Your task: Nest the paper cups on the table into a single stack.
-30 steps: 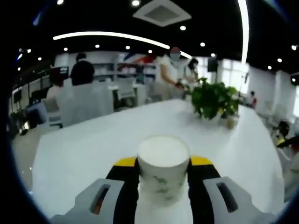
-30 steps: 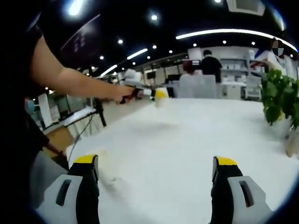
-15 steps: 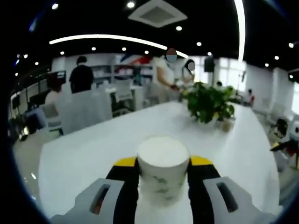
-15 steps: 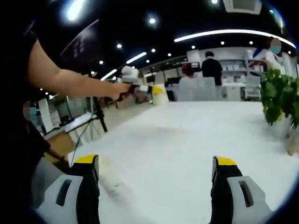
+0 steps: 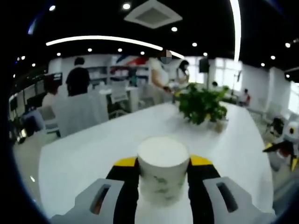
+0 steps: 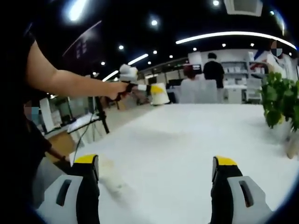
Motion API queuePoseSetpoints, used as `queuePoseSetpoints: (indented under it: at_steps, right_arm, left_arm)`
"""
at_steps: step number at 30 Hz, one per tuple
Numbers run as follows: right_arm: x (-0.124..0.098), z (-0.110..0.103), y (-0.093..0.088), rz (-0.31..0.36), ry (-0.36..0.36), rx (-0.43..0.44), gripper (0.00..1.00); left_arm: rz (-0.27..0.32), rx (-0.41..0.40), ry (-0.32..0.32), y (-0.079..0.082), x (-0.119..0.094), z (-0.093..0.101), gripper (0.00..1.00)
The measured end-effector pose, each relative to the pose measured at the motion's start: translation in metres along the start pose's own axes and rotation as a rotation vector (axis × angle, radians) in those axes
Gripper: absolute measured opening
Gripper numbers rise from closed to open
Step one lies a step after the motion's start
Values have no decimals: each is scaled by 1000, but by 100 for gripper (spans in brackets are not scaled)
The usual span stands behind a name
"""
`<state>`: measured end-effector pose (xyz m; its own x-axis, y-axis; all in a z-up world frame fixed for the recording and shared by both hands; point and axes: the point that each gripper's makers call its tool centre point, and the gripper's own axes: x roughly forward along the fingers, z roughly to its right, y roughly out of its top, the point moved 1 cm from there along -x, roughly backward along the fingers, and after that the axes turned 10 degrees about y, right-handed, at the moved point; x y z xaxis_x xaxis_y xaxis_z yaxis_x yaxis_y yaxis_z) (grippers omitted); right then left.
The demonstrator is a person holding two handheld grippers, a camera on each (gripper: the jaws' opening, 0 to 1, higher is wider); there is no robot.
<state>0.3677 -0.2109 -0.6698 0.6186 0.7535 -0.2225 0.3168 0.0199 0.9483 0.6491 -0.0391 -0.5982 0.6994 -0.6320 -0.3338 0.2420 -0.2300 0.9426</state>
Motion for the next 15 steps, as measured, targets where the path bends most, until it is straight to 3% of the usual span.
queuePoseSetpoints:
  at_steps: [15]
  right_arm:
    - [-9, -11, 8, 19, 10, -53, 98]
  left_arm:
    - [27, 4, -26, 17, -25, 29, 39]
